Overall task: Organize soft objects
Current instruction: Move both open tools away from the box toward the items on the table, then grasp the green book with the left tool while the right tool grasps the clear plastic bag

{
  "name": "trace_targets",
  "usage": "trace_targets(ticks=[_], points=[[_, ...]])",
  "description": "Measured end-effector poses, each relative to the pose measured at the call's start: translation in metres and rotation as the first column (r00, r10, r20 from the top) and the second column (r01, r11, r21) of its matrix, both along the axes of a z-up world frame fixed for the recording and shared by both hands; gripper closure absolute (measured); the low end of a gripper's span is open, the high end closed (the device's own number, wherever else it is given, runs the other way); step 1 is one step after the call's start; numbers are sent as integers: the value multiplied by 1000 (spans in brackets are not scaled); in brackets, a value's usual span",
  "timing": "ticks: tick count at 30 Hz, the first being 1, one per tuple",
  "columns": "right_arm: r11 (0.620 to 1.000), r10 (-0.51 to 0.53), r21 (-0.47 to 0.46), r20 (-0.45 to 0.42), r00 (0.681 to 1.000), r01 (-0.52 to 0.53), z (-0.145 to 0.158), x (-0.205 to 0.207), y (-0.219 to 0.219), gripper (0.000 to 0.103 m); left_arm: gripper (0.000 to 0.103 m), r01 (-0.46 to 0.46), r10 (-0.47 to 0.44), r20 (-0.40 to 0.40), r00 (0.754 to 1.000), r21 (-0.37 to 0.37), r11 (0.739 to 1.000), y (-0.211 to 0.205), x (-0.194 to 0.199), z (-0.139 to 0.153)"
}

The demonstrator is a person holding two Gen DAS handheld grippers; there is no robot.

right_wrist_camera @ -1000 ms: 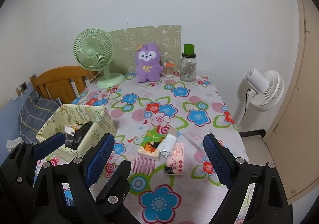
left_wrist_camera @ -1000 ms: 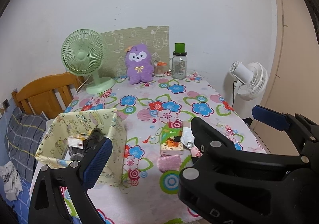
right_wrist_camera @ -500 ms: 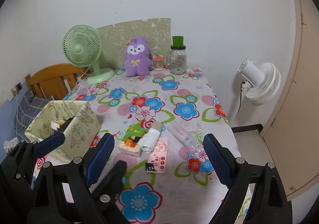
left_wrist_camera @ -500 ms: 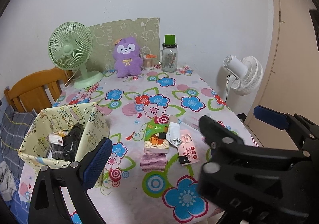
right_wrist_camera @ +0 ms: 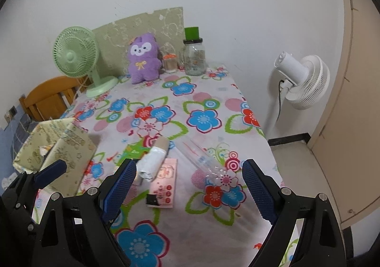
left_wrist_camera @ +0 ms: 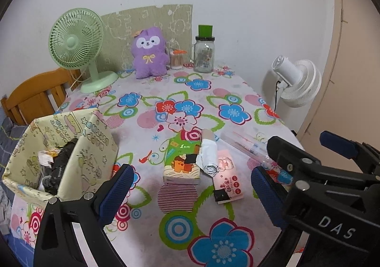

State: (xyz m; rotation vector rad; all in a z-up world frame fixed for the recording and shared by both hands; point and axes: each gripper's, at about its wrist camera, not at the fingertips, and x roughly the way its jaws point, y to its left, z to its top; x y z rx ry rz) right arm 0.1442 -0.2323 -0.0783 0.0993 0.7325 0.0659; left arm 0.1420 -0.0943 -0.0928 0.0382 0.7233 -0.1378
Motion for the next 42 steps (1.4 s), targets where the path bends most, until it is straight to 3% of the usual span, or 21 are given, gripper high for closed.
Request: trace_targets(ticks=[16, 32, 36, 42], points=[[1000, 0, -10, -90, 996, -1, -41, 39, -1, 10, 7, -18, 20, -76, 997, 24, 1000, 4, 41, -39], [998, 65, 17, -139, 988, -63, -69, 86, 30, 15, 8, -27, 34, -128, 991, 51, 998, 11, 69, -67], [999, 54, 3, -145, 988, -54, -74, 93, 28, 16, 14, -24, 29, -145, 989, 34, 999, 13, 73, -72], [998, 25, -58, -149, 989, -34, -79, 100, 27, 16, 36, -4, 8, -173, 985, 23, 1000, 11, 80, -77]])
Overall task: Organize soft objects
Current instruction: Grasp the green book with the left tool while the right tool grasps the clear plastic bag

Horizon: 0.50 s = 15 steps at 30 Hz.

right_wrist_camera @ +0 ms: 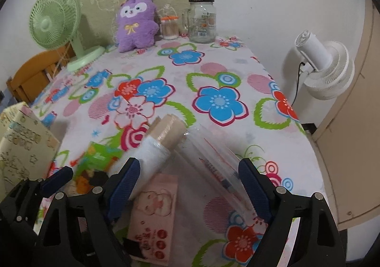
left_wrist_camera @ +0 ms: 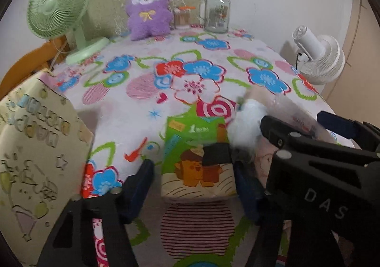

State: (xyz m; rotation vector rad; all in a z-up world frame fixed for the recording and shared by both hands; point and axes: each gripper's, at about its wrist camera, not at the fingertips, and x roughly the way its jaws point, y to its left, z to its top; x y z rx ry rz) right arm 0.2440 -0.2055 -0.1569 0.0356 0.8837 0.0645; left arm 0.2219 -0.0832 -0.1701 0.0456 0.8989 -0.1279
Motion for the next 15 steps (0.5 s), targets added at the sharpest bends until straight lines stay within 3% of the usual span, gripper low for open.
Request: trace_targets(ticks=[4, 9, 13, 15], points=[[1000, -14, -17, -2, 1000, 14, -3, 3, -5, 16, 47, 3, -3, 5, 1000, -2, 1000, -1, 0, 2], [999, -23, -33, -9, 1000, 23, -7, 5, -12, 17, 49, 8, -8, 11, 1000, 14, 1000, -5, -1, 2], [999, -53, -10, -79, 995, 52, -22, 12, -22, 37, 49, 1, -1, 15, 1000, 20, 1000, -6, -2, 2], [998, -62, -34, -61, 996, 60, -22, 10, -21, 45, 50, 5, -5, 15, 1000, 18, 1000, -7, -2, 2]])
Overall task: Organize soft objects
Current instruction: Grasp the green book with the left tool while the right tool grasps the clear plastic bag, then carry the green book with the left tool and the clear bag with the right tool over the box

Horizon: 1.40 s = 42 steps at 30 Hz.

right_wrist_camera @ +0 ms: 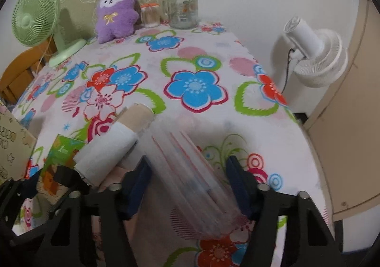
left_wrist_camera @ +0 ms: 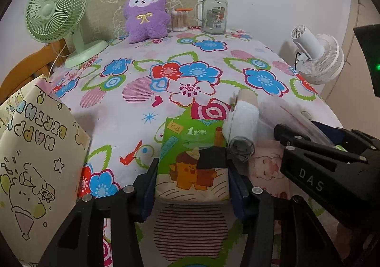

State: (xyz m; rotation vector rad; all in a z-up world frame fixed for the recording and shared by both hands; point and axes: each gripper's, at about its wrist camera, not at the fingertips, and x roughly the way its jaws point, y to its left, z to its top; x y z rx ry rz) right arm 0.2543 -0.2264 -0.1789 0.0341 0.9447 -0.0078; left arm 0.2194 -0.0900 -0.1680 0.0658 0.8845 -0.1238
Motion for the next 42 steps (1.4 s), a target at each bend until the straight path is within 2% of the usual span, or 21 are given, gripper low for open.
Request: trace_targets(ticks=[4, 7, 20, 42], points=[[1000, 19, 3, 9, 1000, -19, 1, -4, 4, 68, 51, 3, -3, 0, 1000, 5, 1000, -1, -2, 0], [999, 23, 25, 12, 1000, -23, 3, -9, 4, 74, 51, 1, -1, 0, 1000, 2, 1000, 0, -6, 1], [997, 33, 65, 56, 998, -37, 28, -43, 12, 76, 51, 7, -7, 59, 998, 11, 1000, 3, -33, 23], [997, 27, 70, 166, 986, -39, 82, -99, 23, 76, 51, 21, -19, 162, 987, -8, 1000, 12, -85, 73]])
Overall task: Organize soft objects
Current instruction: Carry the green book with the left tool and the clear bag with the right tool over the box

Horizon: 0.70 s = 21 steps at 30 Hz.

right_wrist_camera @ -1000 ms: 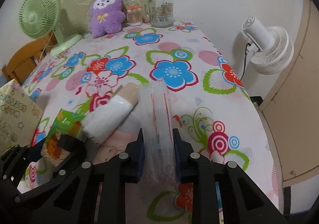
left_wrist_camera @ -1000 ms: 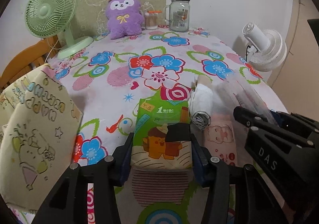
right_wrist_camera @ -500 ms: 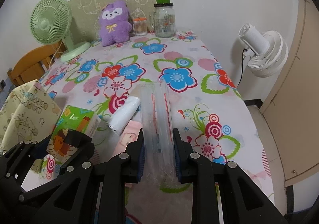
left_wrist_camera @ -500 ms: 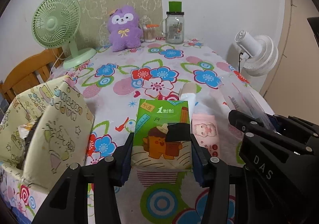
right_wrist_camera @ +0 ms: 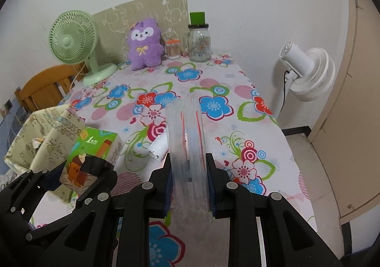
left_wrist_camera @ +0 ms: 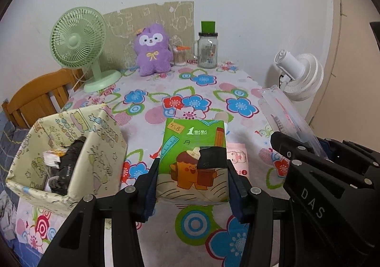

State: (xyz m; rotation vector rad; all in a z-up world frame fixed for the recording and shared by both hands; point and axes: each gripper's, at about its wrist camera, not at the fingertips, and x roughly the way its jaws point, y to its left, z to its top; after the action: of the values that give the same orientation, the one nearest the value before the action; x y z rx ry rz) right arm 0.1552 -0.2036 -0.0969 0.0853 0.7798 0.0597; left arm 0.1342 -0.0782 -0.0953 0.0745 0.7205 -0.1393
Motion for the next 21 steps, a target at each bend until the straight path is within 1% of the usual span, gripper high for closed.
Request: trace_targets(ticks=[21], points=[[1000, -6, -10, 95, 995, 7, 48, -44, 9, 76, 51, 13, -10, 90, 996, -22, 1000, 11, -41, 41]])
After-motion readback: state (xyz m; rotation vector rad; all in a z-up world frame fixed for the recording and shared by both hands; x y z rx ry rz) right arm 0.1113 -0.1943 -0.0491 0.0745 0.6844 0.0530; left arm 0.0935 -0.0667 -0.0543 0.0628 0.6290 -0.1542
